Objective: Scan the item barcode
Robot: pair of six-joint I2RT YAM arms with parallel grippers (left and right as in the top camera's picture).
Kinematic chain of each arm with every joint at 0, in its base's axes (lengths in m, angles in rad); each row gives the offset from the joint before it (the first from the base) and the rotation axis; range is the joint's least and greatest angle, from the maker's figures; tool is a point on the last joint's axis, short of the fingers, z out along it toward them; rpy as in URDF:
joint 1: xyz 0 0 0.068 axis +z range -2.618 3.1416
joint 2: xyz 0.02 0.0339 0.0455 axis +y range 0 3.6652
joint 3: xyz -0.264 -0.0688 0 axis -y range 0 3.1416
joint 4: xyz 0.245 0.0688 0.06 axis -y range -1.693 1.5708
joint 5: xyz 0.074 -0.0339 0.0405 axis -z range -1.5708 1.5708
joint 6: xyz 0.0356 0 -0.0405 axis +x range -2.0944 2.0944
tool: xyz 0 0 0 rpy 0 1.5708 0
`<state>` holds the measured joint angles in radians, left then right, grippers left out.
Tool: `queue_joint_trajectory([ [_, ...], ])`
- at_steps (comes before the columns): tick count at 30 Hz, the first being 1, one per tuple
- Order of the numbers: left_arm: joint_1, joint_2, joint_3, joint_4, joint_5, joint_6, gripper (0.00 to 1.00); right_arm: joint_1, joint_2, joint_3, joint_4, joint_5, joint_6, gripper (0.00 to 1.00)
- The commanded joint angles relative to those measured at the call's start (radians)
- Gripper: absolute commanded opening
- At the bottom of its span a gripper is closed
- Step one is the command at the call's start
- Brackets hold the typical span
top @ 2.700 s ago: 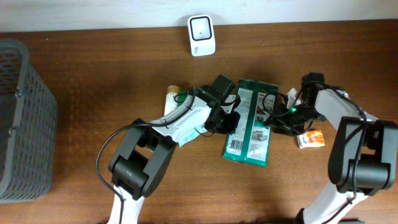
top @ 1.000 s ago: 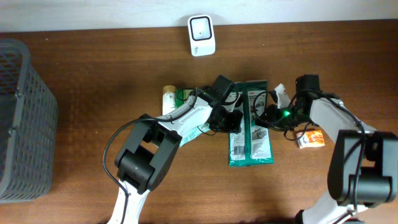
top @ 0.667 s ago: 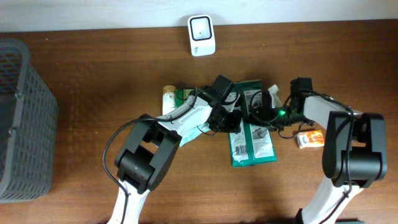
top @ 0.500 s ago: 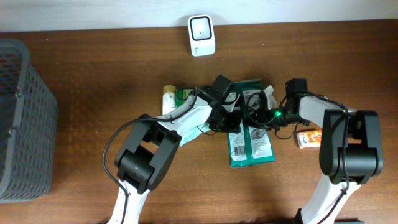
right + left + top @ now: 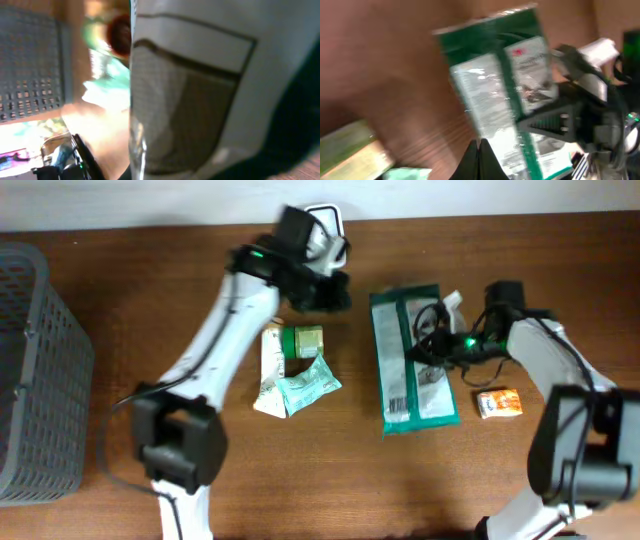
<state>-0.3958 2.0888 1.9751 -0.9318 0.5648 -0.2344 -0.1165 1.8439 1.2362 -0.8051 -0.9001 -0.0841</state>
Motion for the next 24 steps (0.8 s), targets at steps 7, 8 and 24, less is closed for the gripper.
queue_joint_trajectory([
  [7,0.32,-0.056,0.016,-0.111,-0.123,0.031,0.17,-0.004,-0.271,0.145,0.098,-0.297,0.278,0.04],
  [8,0.335,-0.056,0.016,-0.137,-0.173,0.031,0.28,-0.004,-0.28,0.157,0.156,-0.302,0.467,0.04],
  [24,0.333,-0.056,0.016,-0.205,-0.377,0.031,0.99,0.348,-0.248,0.224,0.488,0.789,0.322,0.04],
])
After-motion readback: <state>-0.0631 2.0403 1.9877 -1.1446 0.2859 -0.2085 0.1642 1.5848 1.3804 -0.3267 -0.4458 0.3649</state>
